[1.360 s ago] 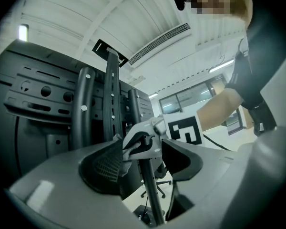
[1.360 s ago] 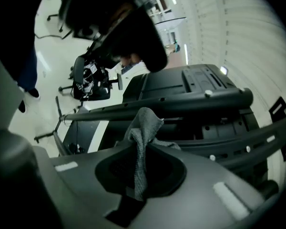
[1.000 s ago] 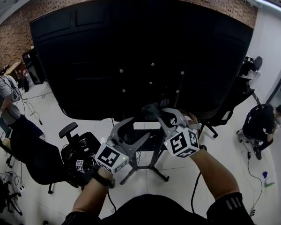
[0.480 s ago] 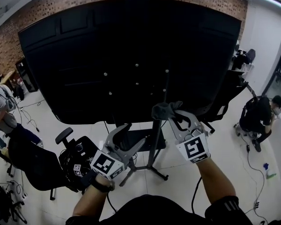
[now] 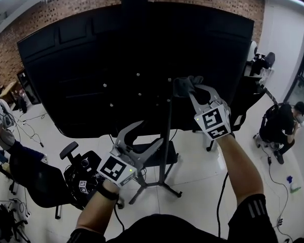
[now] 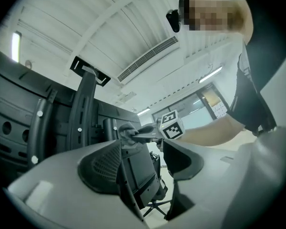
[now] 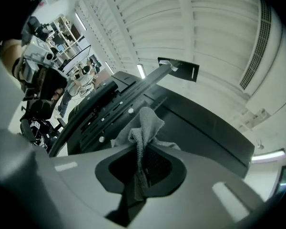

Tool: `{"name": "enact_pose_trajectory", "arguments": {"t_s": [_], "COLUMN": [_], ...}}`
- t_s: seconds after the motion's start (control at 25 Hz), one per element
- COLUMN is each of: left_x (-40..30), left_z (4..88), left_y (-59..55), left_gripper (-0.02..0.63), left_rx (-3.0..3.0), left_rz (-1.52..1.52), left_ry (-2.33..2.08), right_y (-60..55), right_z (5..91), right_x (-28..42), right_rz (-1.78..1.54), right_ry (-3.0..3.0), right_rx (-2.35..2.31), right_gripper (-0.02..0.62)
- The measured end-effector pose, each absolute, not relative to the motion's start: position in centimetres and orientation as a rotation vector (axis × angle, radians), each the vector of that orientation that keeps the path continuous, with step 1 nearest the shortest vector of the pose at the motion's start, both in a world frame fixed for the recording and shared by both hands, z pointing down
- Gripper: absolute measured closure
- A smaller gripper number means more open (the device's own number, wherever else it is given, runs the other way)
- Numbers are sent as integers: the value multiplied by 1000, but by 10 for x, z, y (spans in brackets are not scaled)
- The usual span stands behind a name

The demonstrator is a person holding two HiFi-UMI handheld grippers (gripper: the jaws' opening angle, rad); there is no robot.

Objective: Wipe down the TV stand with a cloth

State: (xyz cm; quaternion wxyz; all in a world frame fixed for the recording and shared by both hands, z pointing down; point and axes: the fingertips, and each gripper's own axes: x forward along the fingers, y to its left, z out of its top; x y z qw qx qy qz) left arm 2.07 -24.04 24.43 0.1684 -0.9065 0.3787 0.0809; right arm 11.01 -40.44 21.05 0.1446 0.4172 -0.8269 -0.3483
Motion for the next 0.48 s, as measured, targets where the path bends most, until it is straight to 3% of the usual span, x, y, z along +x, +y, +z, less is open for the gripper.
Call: {"name": "enact_pose_trajectory", "arguments": {"t_s": [0.48], "left_x": [72], "left_z": [242], "left_y": [-267], "left_gripper": [310], "left_rx": [-2567], "left_rz": [164], "left_ry": [1024], "right_y": [-457], "right_z": [227], "right_x": [103], "right_rz": [-997], "right_ry": [-2329], "right_rx": [1129], "right_gripper": [565]}}
